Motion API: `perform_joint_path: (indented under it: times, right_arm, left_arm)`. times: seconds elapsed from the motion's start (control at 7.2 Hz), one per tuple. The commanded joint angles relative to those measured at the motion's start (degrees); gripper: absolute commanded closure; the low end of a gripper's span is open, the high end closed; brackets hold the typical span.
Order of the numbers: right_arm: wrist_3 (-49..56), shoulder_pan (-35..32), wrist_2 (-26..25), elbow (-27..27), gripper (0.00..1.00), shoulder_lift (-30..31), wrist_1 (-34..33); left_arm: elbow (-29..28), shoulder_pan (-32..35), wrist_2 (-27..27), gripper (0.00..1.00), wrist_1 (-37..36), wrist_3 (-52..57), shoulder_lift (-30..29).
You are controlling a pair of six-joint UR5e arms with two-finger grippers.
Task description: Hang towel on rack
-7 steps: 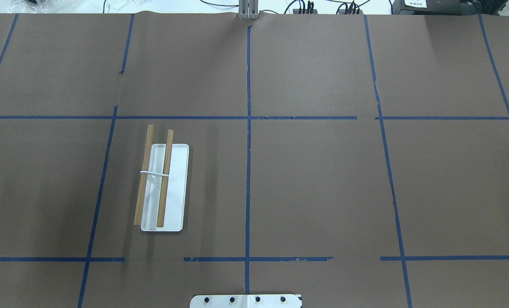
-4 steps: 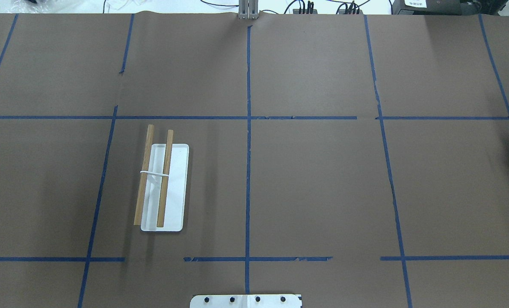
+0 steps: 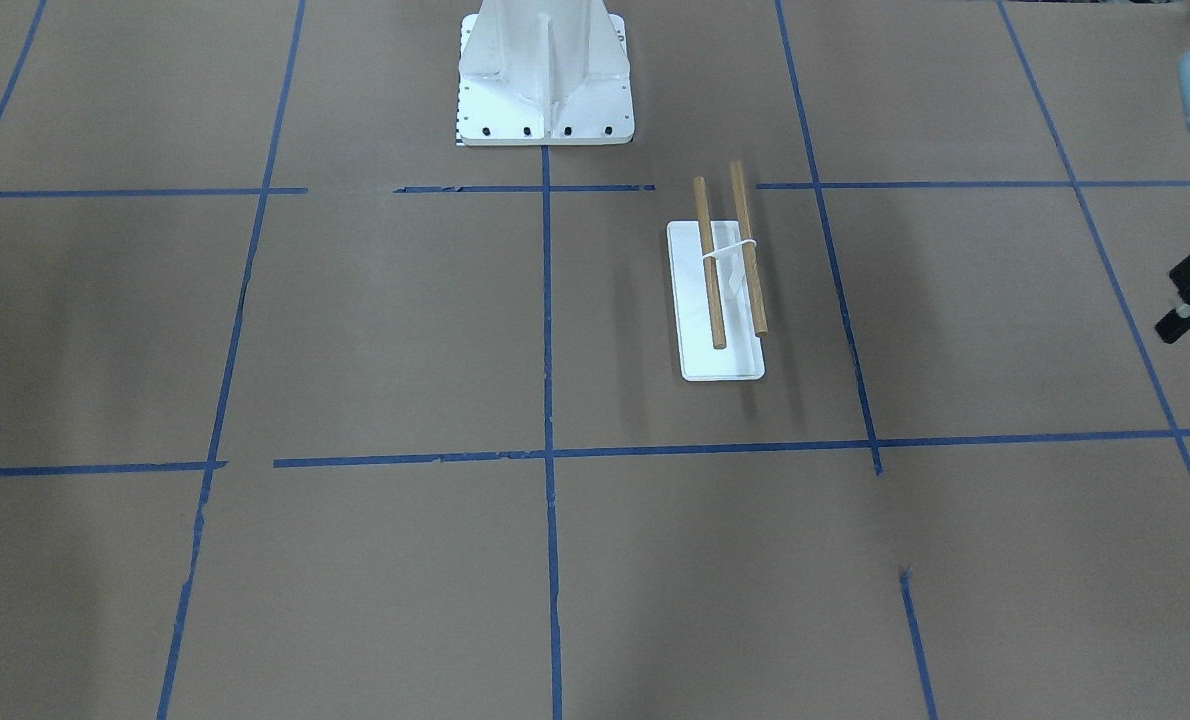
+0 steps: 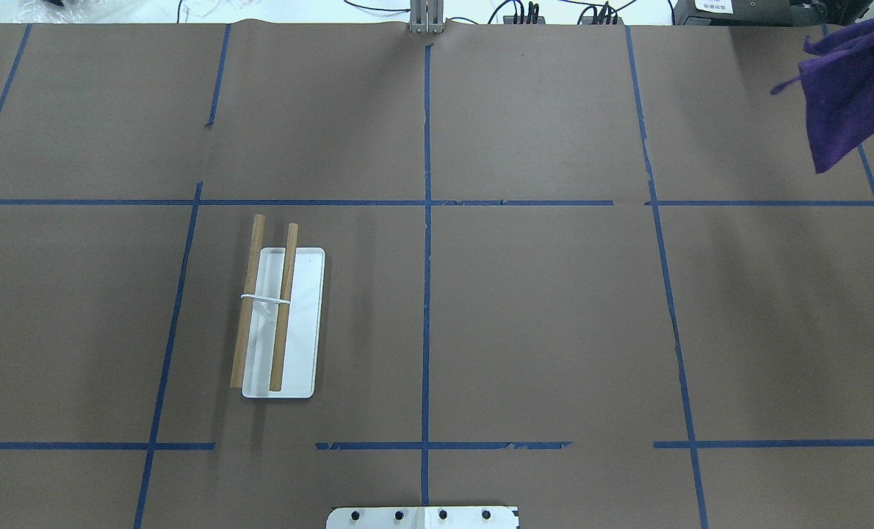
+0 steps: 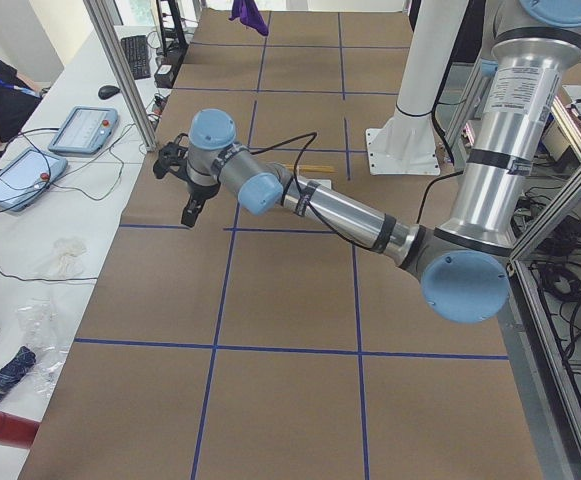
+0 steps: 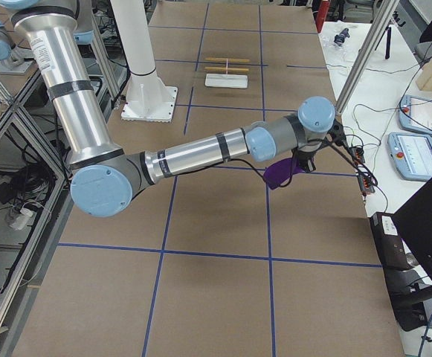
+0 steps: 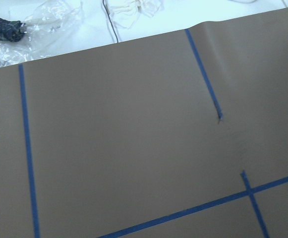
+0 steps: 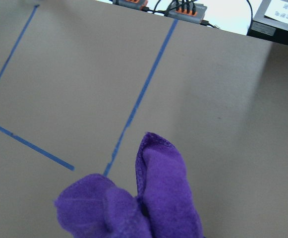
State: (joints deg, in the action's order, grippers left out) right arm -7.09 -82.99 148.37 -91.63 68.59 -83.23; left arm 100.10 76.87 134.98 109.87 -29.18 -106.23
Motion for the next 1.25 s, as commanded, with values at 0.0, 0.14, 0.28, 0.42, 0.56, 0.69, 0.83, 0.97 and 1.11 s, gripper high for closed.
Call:
perform_joint_path:
  times: [0.0,0.14,0.28,0.42,0.56,0.69,0.83,0.97,1.11]
  right_arm:
    - [-22.95,11.30,-9.79,-8.26,1.00,-5.91,0.08]
    - [-31.23,16.23,-14.03,-11.69,1.00,-6.28,2.17]
    - [-40.97,20.81,-18.42,-14.25,1.00,-6.28,6.37]
    - [-51.34,25.55,-24.47,-16.10,1.00,-6.45,11.02]
    - [-58.14,30.38,-31.40,-18.21,1.00,-6.54,14.20]
    - [-61.43,34.70,-38.34,-20.58,1.00,-6.98,14.84]
    - [-63.99,39.61,-44.85,-22.43,1.00,-7.59,14.85]
    - [-66.36,43.58,-50.57,-22.45,1.00,-8.99,14.85]
    - [-66.47,46.75,-55.42,-22.54,1.00,-9.18,14.85]
  left_arm:
    - [0.09,-6.27,-0.15,0.00,0.08,-16.62,-8.35]
    - [0.09,-9.16,-0.24,0.00,0.17,-25.23,-11.34]
    - [0.09,-11.89,-0.24,0.00,1.04,-35.32,-13.81]
    - [0.01,-14.18,-0.33,0.00,5.66,-46.38,-14.62]
    - [-0.08,-16.20,-0.42,0.00,9.62,-55.19,-14.88]
    - [-0.08,-18.40,-2.07,0.00,11.40,-60.76,-15.24]
    - [-0.34,-23.29,-6.70,0.00,12.38,-67.17,-16.63]
    - [-0.35,-27.69,-11.27,0.00,12.39,-71.85,-18.30]
    - [-0.52,-30.43,-12.45,0.00,12.39,-75.37,-20.05]
